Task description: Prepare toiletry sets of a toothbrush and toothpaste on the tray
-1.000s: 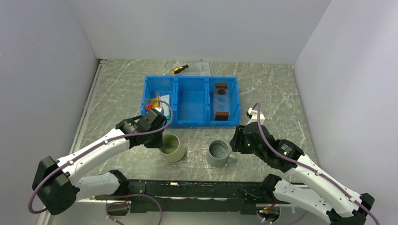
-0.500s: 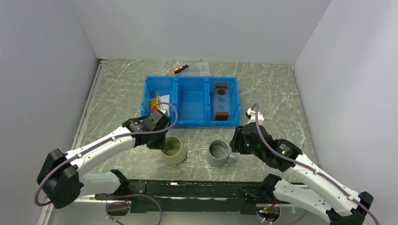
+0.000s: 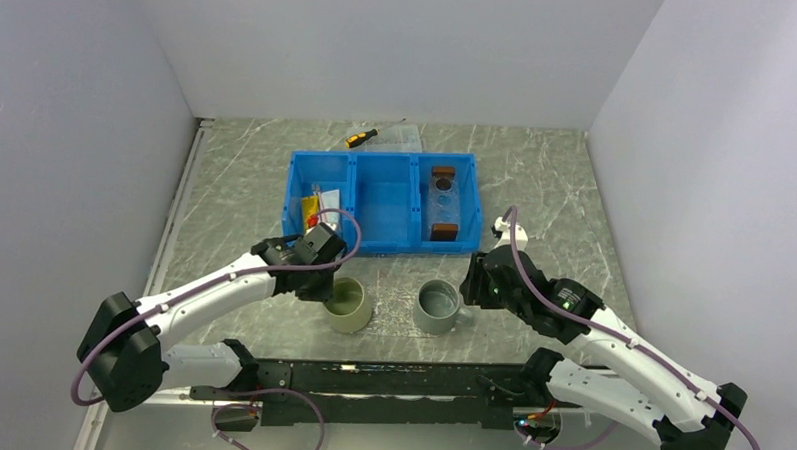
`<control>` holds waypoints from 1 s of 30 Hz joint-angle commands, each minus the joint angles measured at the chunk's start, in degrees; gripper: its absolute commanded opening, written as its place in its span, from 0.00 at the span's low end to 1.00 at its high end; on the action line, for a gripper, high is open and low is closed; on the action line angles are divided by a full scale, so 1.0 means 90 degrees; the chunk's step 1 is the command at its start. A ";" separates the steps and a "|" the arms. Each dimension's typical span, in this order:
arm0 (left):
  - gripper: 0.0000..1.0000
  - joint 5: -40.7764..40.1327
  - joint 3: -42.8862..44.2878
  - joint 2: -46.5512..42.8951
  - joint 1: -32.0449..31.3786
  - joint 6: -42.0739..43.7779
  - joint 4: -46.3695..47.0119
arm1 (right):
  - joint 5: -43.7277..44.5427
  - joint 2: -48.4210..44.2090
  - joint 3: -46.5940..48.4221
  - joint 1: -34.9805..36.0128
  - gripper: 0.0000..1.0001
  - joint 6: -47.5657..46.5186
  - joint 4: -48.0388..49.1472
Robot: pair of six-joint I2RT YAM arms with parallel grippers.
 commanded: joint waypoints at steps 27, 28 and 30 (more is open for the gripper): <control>0.02 -0.0220 0.0758 0.0439 -0.0274 0.0069 0.0046 | 0.0112 -0.0223 -0.0214 0.0029 0.51 0.0176 0.0161; 0.03 -0.0242 0.0770 0.0442 -0.0279 0.0069 0.0030 | 0.0114 -0.0230 -0.0212 0.0029 0.51 0.0183 0.0170; 0.04 -0.0270 0.0780 0.0451 -0.0288 0.0080 -0.0002 | 0.0114 -0.0232 -0.0226 0.0024 0.52 0.0193 0.0171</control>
